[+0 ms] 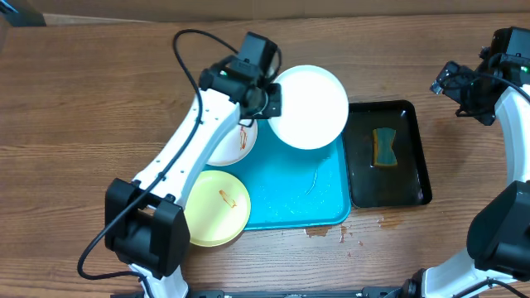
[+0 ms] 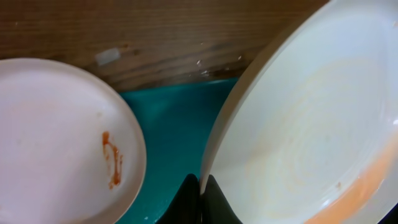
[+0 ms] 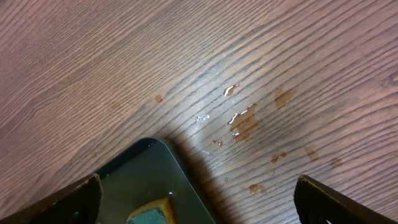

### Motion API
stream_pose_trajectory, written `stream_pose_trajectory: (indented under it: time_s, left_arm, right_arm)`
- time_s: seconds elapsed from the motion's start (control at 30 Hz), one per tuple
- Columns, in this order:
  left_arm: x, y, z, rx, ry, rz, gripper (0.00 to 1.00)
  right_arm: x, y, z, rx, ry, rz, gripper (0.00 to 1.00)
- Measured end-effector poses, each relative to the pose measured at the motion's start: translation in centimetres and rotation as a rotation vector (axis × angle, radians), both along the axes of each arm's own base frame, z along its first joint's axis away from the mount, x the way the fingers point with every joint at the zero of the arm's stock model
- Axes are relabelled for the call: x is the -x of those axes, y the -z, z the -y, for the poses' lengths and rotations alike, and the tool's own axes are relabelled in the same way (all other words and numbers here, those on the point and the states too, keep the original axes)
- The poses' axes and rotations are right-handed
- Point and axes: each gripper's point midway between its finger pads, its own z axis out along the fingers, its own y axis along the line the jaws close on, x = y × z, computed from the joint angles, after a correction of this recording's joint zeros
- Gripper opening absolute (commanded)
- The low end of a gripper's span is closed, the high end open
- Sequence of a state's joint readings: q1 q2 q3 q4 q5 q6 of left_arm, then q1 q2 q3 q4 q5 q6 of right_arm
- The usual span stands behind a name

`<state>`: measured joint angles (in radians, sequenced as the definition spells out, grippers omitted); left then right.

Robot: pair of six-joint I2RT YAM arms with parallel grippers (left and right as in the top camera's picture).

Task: Clean dirty plates on tray and stack at the side

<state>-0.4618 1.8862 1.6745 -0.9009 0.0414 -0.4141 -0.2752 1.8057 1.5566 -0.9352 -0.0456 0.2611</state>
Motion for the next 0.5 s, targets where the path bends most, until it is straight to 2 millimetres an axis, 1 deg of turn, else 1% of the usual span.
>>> stream_pose_trajectory:
  time_s: [0.1, 0.37, 0.43, 0.5]
  left_arm:
    - [0.3, -0.3, 2.2, -0.028, 0.042, 0.055, 0.04]
    - [2.2, -1.9, 8.4, -0.135, 0.143, 0.24, 0.04]
    - [2.9, -2.4, 9.6, -0.181, 0.169, 0.298, 0.04]
    - [3.3, -3.0, 10.3, -0.232, 0.178, 0.357, 0.04]
  right_arm:
    - [0.0, 0.0, 0.0, 0.0, 0.001, 0.0, 1.0]
    - [0.0, 0.0, 0.0, 0.0, 0.001, 0.0, 1.0]
    - [0.0, 0.0, 0.0, 0.0, -0.001, 0.001, 1.0]
    - [0.0, 0.0, 0.0, -0.001, 0.0, 0.0, 1.0]
